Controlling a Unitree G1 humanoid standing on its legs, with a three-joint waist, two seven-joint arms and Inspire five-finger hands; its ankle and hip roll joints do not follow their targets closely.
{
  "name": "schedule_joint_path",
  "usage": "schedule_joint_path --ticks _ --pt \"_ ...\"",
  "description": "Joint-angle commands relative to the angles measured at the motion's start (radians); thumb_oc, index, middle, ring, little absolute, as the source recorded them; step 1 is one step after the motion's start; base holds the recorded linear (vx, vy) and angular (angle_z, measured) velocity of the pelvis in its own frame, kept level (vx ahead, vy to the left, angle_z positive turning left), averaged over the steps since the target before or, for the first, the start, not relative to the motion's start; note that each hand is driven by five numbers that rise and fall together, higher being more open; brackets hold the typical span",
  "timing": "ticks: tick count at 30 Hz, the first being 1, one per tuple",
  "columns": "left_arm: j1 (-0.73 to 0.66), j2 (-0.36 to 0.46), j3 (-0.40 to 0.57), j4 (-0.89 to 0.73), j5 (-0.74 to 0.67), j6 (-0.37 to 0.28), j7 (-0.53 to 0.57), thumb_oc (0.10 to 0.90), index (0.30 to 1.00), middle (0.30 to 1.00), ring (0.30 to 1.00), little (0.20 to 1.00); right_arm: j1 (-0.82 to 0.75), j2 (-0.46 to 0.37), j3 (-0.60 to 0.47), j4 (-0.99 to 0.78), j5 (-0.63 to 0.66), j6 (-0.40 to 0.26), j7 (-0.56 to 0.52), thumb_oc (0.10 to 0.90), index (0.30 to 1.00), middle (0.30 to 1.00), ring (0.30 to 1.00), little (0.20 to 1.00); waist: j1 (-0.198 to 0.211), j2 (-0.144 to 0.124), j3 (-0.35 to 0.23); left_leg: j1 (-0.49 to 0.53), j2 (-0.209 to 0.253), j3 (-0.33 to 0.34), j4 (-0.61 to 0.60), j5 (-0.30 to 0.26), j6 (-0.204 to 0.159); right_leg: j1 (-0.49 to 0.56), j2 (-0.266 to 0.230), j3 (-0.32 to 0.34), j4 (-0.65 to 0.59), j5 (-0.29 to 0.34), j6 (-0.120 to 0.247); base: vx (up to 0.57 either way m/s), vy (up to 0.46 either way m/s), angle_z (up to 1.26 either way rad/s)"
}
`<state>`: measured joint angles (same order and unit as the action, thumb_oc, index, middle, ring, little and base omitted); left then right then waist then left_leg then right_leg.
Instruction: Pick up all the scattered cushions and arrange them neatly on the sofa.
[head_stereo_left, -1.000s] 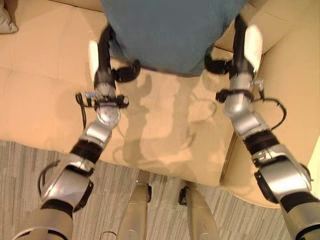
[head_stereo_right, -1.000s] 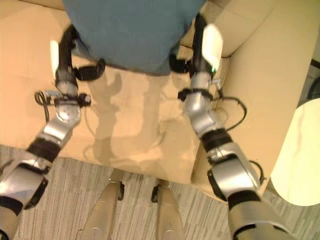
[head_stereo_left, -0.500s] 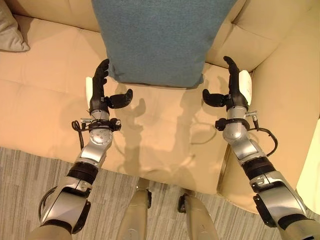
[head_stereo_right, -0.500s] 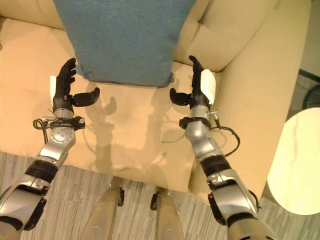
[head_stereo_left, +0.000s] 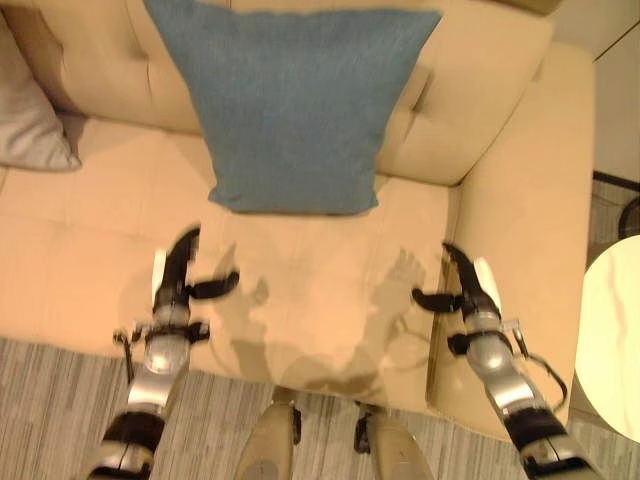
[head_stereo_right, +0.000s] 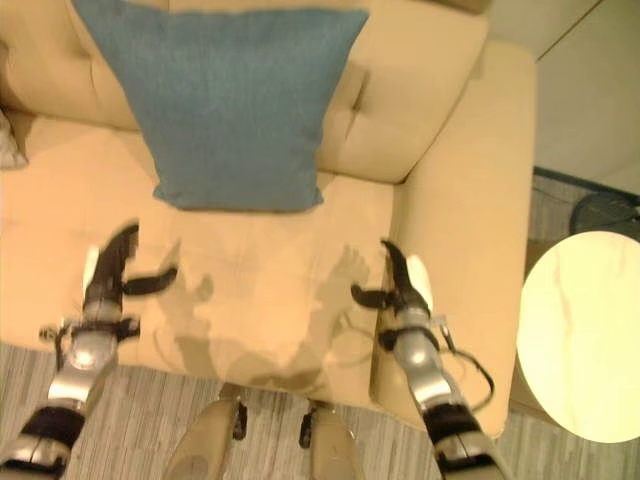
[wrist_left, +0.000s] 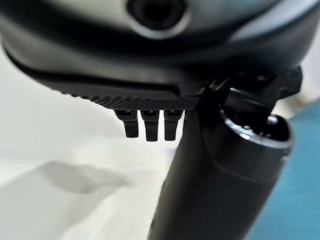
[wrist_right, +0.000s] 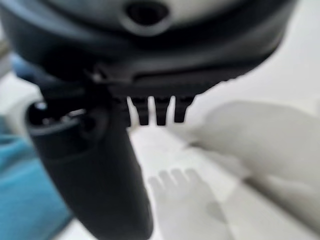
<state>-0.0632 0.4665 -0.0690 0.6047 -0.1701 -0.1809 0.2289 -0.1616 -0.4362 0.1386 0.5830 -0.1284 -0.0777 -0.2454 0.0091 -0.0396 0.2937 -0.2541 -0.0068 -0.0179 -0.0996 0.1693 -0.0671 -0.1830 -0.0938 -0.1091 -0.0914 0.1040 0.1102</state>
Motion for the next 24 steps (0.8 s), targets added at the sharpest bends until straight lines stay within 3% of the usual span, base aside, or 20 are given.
schedule_joint_path --ticks 1,9,18,23,24 --pt "0.024 -0.025 0.039 0.085 0.010 -0.029 -0.035 0.800 0.900 0.900 0.900 0.900 0.035 0.000 -0.007 0.005 0.031 -0.055 0.022 0.800 0.900 0.900 0.900 0.900 -0.007 -0.021 -0.200 0.043 0.001 0.047 0.012 -0.094 -0.021 0.012 0.003 -0.045 0.047 -0.049 0.041 0.03 -0.013 -0.11" --pt "0.145 -0.096 0.079 0.312 0.062 0.012 -0.071 0.800 0.900 0.900 0.900 0.900 0.151 0.023 -0.038 0.070 0.035 -0.064 0.062 0.800 0.900 0.900 0.900 0.900 -0.006 -0.024 -0.252 0.169 0.016 0.069 0.012 -0.132 -0.011 0.132 0.017 -0.035 0.030 -0.079 0.037 0.04 -0.030 -0.06" --pt "0.141 -0.119 0.064 0.472 0.106 0.037 -0.092 0.800 0.900 0.900 0.900 0.900 0.163 0.056 -0.005 0.227 0.047 -0.057 0.085 0.800 0.900 0.900 0.900 0.900 -0.012 -0.015 -0.265 0.242 0.040 0.062 0.012 -0.142 -0.016 0.202 0.039 -0.033 0.050 -0.127 0.014 0.01 -0.058 -0.02" --pt "0.121 -0.128 0.036 0.490 0.115 0.037 -0.094 0.800 0.900 0.900 0.900 0.900 0.153 0.062 0.004 0.258 0.072 -0.060 0.079 0.800 0.900 0.900 0.900 0.900 -0.016 -0.009 -0.235 0.217 0.057 0.050 0.022 -0.114 -0.027 0.197 0.057 -0.022 0.030 -0.131 -0.001 -0.14 -0.086 0.05" --pt "0.104 -0.132 0.025 0.490 0.113 0.040 -0.091 0.800 0.900 0.900 0.900 0.900 0.139 0.054 0.006 0.273 0.078 -0.060 0.069 0.800 0.900 0.900 0.900 0.900 -0.011 -0.021 -0.206 0.148 0.055 0.042 0.124 -0.124 -0.031 0.190 0.047 -0.027 0.030 -0.127 -0.006 -0.23 -0.062 0.21"
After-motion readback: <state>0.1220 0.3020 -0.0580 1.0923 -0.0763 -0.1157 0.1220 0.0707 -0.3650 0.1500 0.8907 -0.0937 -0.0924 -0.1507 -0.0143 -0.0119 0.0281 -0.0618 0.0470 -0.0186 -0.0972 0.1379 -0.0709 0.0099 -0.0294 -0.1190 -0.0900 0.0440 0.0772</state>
